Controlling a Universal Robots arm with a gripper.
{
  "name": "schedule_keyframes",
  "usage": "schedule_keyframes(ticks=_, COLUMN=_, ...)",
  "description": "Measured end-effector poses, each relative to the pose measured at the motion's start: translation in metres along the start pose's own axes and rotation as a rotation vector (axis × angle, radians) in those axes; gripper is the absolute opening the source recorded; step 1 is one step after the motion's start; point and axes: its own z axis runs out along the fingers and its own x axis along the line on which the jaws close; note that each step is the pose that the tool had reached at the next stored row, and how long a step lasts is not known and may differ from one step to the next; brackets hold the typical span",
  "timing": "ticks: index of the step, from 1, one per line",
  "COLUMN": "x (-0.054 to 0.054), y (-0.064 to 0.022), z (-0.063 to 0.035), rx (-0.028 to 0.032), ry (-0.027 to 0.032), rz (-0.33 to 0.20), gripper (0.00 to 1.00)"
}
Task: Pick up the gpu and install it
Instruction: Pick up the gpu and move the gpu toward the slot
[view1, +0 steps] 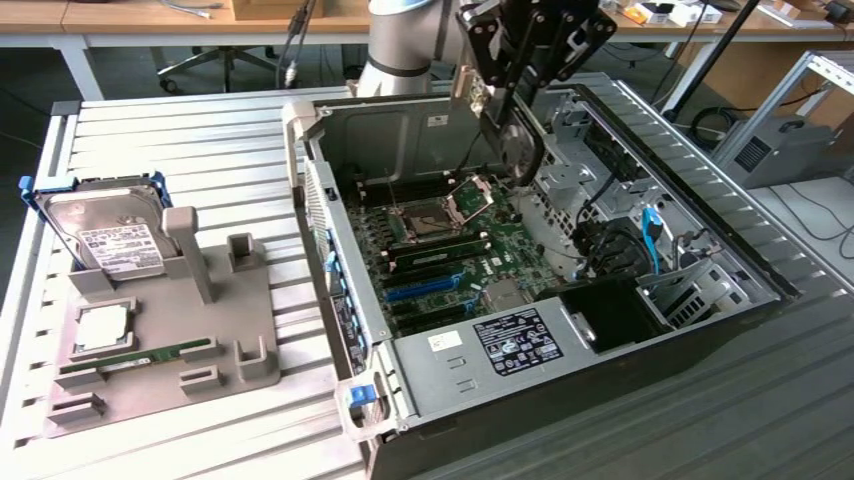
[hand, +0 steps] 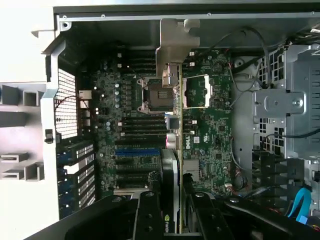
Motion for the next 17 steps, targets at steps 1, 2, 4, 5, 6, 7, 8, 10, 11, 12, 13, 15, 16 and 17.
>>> schedule_keyframes(ticks=1, x=-0.004, y=0.0001, z=0.0001, rx=0.0, ry=0.0, rz=0.0, gripper=0.27)
schedule_keyframes(ticks=2, x=-0.009, y=0.0002, z=0.0002, rx=0.0001, ry=0.0, rz=0.0, gripper=0.27)
schedule_keyframes(ticks=4, x=-0.016, y=0.0004, z=0.0003, rx=0.0, ry=0.0, rz=0.0, gripper=0.27)
schedule_keyframes(ticks=5, x=-0.02, y=0.0005, z=0.0004, rx=0.0, ry=0.0, rz=0.0, gripper=0.27)
schedule_keyframes(ticks=6, x=-0.023, y=0.0006, z=0.0004, rx=0.0, ry=0.0, rz=0.0, gripper=0.27)
schedule_keyframes(ticks=7, x=-0.026, y=0.0006, z=0.0005, rx=0.0001, ry=0.0, rz=0.0, gripper=0.27)
schedule_keyframes(ticks=8, x=-0.029, y=0.0007, z=0.0006, rx=0.0, ry=0.0, rz=0.0, gripper=0.27)
schedule_keyframes(ticks=10, x=-0.035, y=0.0008, z=0.0007, rx=0.0, ry=0.0, rz=0.0, gripper=0.27)
schedule_keyframes(ticks=11, x=-0.038, y=0.0009, z=0.0007, rx=0.0001, ry=0.0, rz=0.0, gripper=0.27)
schedule_keyframes(ticks=12, x=-0.042, y=0.001, z=0.0008, rx=0.0, ry=0.0, rz=0.0, gripper=0.27)
schedule_keyframes(ticks=13, x=-0.045, y=0.0011, z=0.0009, rx=0.0, ry=0.0, rz=0.0, gripper=0.27)
schedule_keyframes(ticks=15, x=-0.051, y=0.0013, z=0.001, rx=0.0, ry=0.0, rz=0.0, gripper=0.27)
schedule_keyframes(ticks=16, x=-0.054, y=0.0013, z=0.0011, rx=0.0, ry=0.0, rz=0.0, gripper=0.27)
schedule_keyframes(ticks=17, x=-0.058, y=0.0014, z=0.0012, rx=-0.0001, ry=0.0, rz=0.0, gripper=0.27)
